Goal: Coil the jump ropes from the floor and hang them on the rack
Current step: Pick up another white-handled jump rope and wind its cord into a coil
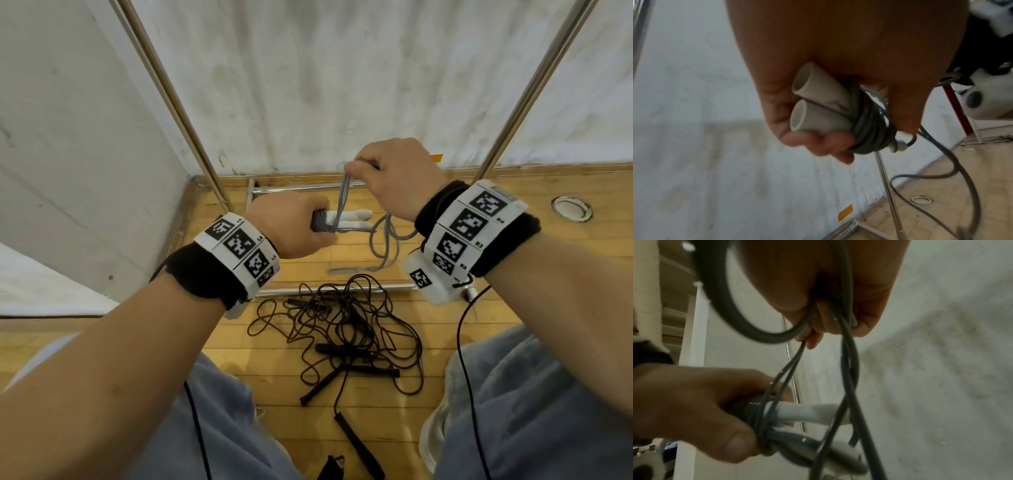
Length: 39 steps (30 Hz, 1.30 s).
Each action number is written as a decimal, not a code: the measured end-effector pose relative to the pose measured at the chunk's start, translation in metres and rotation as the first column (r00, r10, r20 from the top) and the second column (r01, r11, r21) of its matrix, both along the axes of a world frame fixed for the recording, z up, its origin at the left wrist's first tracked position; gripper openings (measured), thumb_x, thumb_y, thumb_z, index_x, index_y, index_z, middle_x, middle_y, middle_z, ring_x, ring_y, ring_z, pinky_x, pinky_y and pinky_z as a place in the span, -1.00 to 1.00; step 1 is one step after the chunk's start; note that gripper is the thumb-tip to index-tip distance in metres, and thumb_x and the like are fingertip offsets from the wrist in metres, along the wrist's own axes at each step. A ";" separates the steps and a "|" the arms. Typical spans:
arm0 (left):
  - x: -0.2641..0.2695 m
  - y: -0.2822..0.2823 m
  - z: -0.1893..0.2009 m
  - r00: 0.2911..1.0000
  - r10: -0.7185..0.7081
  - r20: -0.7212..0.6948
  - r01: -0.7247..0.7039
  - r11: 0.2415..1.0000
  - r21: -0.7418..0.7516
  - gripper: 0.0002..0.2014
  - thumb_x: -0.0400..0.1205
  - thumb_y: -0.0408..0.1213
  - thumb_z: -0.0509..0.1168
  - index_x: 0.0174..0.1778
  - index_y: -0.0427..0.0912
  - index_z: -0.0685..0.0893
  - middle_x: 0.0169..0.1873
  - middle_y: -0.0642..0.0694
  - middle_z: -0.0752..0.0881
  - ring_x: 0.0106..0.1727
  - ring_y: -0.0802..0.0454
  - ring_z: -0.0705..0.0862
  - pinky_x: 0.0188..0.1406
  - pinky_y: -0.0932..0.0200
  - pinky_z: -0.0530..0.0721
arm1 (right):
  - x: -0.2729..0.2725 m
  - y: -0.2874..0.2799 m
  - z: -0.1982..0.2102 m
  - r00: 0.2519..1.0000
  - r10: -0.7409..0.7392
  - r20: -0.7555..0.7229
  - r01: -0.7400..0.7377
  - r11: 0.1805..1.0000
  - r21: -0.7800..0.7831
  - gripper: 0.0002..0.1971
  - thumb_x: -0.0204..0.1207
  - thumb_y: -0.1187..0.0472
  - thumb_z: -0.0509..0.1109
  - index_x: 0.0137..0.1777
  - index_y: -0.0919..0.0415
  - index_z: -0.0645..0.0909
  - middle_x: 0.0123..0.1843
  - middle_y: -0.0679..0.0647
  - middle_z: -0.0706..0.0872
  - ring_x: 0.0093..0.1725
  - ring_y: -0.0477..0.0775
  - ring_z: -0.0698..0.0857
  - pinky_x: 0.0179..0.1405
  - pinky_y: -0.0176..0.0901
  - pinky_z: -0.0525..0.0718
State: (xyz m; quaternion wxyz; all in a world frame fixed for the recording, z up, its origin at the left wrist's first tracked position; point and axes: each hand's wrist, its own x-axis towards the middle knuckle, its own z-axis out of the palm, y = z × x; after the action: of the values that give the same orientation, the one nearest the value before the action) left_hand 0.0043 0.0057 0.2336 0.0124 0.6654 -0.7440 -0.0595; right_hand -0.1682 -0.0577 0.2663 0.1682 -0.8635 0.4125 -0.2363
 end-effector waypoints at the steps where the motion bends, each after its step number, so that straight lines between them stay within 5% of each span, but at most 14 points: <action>1: -0.003 0.001 0.002 1.000 -0.005 -0.002 0.005 1.000 -0.026 -0.61 0.47 0.31 0.30 -0.31 0.05 0.48 -0.44 0.08 0.56 -0.39 0.11 0.55 -0.52 0.20 0.28 | -0.001 -0.002 0.001 1.000 -0.012 0.005 0.012 1.000 0.001 -0.65 0.63 -0.01 0.23 -0.12 0.23 0.71 -0.40 -0.04 0.58 -0.31 0.03 0.51 -0.28 -0.19 0.33; 6: -0.010 0.005 0.007 0.997 -0.037 -0.075 0.032 0.998 -0.061 -0.67 0.48 0.26 0.32 -0.31 0.07 0.58 -0.48 0.07 0.56 -0.41 0.18 0.52 -0.52 0.20 0.31 | -0.005 -0.015 0.002 0.998 -0.058 -0.010 0.058 0.997 0.055 -0.61 0.55 -0.08 0.32 -0.19 0.26 0.73 -0.39 0.04 0.60 -0.37 0.00 0.51 -0.30 -0.16 0.41; 11: -0.008 0.011 0.017 0.961 -0.133 -0.241 0.107 0.987 -0.118 -0.71 0.51 0.18 0.34 -0.10 0.05 0.69 -0.48 0.07 0.59 -0.40 0.17 0.55 -0.44 0.18 0.45 | -0.015 -0.028 0.002 0.999 -0.035 0.022 0.029 0.978 0.208 -0.47 0.51 -0.11 0.38 -0.17 0.48 0.66 -0.49 0.12 0.33 -0.52 0.02 0.29 -0.62 -0.35 0.25; 15: -0.009 0.017 0.028 0.891 -0.170 -0.420 0.101 0.978 -0.183 -0.61 0.47 0.15 0.26 -0.07 -0.10 0.73 -0.40 -0.02 0.67 -0.34 0.01 0.62 -0.34 0.04 0.53 | -0.018 -0.028 -0.001 1.000 -0.003 0.031 -0.009 0.925 0.380 -0.58 0.54 -0.11 0.35 -0.33 0.25 0.65 -0.55 0.02 0.35 -0.58 -0.11 0.33 -0.58 -0.36 0.32; 19: -0.008 0.019 0.036 0.697 -0.093 -0.711 -0.033 0.986 -0.161 -0.68 0.52 0.00 0.31 -0.02 -0.18 0.72 -0.37 -0.04 0.73 -0.44 0.08 0.65 -0.43 0.02 0.62 | -0.011 -0.019 -0.011 0.989 -0.013 0.147 -0.074 0.819 0.570 -0.89 0.60 0.28 0.32 -0.17 0.17 0.55 -0.40 0.12 0.49 -0.46 -0.01 0.43 -0.52 -0.24 0.50; 23: -0.003 0.013 0.041 0.476 -0.036 -0.879 -0.205 0.967 -0.151 -0.72 0.55 -0.09 0.28 -0.11 -0.29 0.62 -0.41 -0.19 0.67 -0.52 -0.20 0.58 -0.58 -0.03 0.56 | 0.007 -0.001 -0.020 0.967 0.017 0.253 -0.146 0.854 0.500 -0.73 0.68 0.04 0.17 -0.24 0.08 0.51 -0.50 -0.08 0.42 -0.51 -0.05 0.39 -0.45 -0.14 0.52; 28: -0.003 0.008 0.046 0.296 -0.021 -0.955 -0.334 0.934 -0.124 -0.86 0.58 -0.15 0.27 -0.16 -0.16 0.58 -0.40 -0.17 0.68 -0.36 -0.60 0.58 -0.62 -0.27 0.51 | 0.022 0.018 -0.026 0.951 0.091 0.295 -0.175 0.946 0.273 -0.78 0.73 0.13 0.07 -0.10 0.12 0.47 -0.41 0.01 0.44 -0.45 -0.04 0.38 -0.38 -0.15 0.40; 30: -0.001 0.006 0.047 0.279 -0.010 -0.960 -0.345 0.932 -0.110 -0.88 0.59 -0.16 0.26 -0.15 -0.13 0.58 -0.44 -0.11 0.68 -0.41 -0.53 0.58 -0.59 -0.22 0.53 | 0.025 0.025 -0.030 0.957 0.130 0.260 -0.197 0.948 0.250 -0.85 0.71 0.14 0.12 -0.06 0.14 0.45 -0.38 0.00 0.47 -0.42 -0.05 0.41 -0.41 -0.18 0.36; 33: 0.001 0.004 0.043 0.303 0.008 -0.953 -0.337 0.936 -0.100 -0.86 0.59 -0.16 0.27 -0.02 -0.14 0.62 -0.45 -0.10 0.67 -0.53 -0.20 0.55 -0.61 0.04 0.51 | 0.033 0.030 -0.033 0.964 0.152 0.218 -0.204 0.948 0.243 -0.90 0.64 0.17 0.24 -0.10 0.12 0.51 -0.22 -0.03 0.59 -0.20 -0.02 0.56 -0.19 -0.18 0.49; 36: -0.001 0.003 0.038 0.346 0.002 -0.938 -0.317 0.942 -0.115 -0.86 0.61 -0.21 0.28 -0.01 -0.16 0.67 -0.39 -0.17 0.66 -0.58 -0.16 0.52 -0.66 0.13 0.50 | 0.037 0.025 -0.032 0.980 0.052 0.190 -0.125 0.910 0.396 -0.89 0.62 0.15 0.28 -0.10 0.08 0.63 0.00 0.00 0.73 0.00 0.04 0.66 0.00 -0.11 0.57; 39: -0.001 0.000 0.037 0.369 0.034 -0.929 -0.350 0.931 -0.105 -0.81 0.62 -0.17 0.27 0.10 -0.13 0.63 -0.39 -0.08 0.68 -0.56 -0.17 0.55 -0.65 0.12 0.52 | 0.039 0.023 -0.032 0.961 0.016 0.277 -0.173 0.818 0.549 -0.81 0.62 0.18 0.28 -0.14 0.20 0.69 -0.09 0.10 0.78 -0.07 0.00 0.70 0.00 -0.16 0.60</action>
State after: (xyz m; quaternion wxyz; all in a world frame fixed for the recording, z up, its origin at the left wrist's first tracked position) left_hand 0.0038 0.0056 0.2702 0.5216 0.5954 -0.5293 -0.3055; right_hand -0.1297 -0.0350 0.2342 0.4820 -0.7549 0.3947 -0.2050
